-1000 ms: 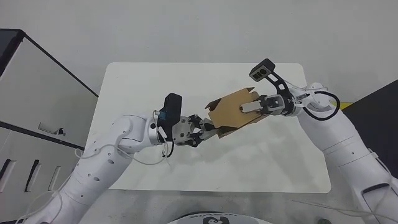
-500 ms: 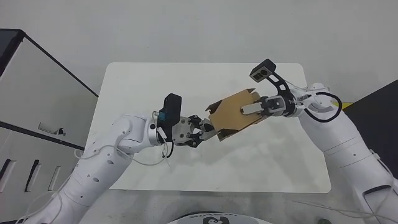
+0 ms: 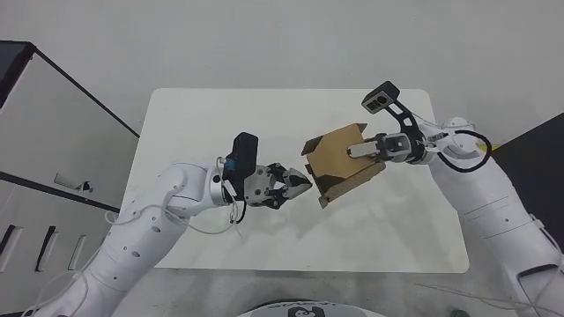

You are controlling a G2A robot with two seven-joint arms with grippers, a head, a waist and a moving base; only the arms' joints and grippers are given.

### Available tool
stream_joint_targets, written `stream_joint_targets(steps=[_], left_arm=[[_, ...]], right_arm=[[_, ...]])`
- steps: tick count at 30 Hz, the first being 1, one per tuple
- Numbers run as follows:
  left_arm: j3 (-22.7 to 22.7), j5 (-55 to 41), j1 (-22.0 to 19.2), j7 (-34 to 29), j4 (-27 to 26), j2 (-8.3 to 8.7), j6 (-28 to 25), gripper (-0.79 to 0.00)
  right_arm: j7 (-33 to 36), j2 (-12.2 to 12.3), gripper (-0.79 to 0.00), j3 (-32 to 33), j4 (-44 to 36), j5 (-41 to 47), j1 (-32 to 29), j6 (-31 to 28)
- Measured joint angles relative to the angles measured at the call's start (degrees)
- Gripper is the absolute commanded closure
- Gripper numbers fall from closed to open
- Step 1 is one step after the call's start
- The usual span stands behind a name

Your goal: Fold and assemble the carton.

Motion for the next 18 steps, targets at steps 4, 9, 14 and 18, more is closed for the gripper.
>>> stream_joint_targets(steps=[4,9,14,18], left_arm=[[-1.0,0.3,0.1,0.3,0.1,0.01,0.5,0.0],[-2.9,0.8,0.9,0.7,-0.4,0.21,1.3,0.0],[-5.0,2.2,1.8,0.2,-1.9,0.39,4.0,0.0],[-5.0,2.3,1.8,0.3,-2.0,0.4,4.2,0.0]], right_arm=[[0.0,-0.3,0.0,2.7,1.6,-1.8,-0.6,0.0],[-1.2,-0.9,0.0,5.2,2.8,-4.4,-1.6,-1.2],[-2.5,-1.2,0.0,6.5,3.6,-6.3,-2.2,-2.5],[-2.5,-1.2,0.0,6.4,3.6,-6.2,-2.2,-2.5]])
